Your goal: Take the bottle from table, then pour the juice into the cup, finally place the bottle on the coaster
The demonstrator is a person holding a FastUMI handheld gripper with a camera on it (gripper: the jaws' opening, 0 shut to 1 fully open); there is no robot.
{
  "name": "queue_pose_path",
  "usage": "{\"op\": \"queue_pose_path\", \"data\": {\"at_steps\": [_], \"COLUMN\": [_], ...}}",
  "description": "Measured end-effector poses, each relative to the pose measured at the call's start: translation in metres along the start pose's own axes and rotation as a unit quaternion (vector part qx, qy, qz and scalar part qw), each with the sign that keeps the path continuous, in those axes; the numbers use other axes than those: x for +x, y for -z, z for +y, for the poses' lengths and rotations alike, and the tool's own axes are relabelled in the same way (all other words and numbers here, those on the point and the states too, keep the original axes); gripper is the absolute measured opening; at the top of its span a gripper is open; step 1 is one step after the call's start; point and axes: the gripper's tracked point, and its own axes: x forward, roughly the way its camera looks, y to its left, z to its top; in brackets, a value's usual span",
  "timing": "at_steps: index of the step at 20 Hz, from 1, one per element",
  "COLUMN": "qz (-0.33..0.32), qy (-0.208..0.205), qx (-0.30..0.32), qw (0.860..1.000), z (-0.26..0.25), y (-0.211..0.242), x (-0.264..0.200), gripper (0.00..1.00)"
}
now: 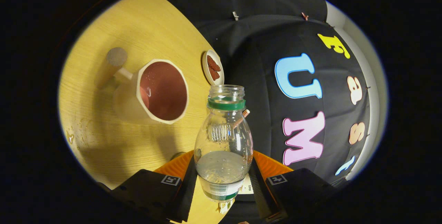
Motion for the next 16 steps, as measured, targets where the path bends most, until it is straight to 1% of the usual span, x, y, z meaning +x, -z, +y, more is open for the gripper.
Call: {"op": "queue_pose_path", "data": {"at_steps": [6,11,16], "qz": [0.007,-0.004,-0.017], "qy": [-0.019,-0.031,-0.029], "qx": [-0.046,-0.084,-0.115], "qw": [0.999,0.996,0.993], "z": [0.012,0.017,0.011], "y": [0.004,0.002,-0.006], "x": [0.009,0.012,0.015], "gripper": [0.76,0.76,0.76]}}
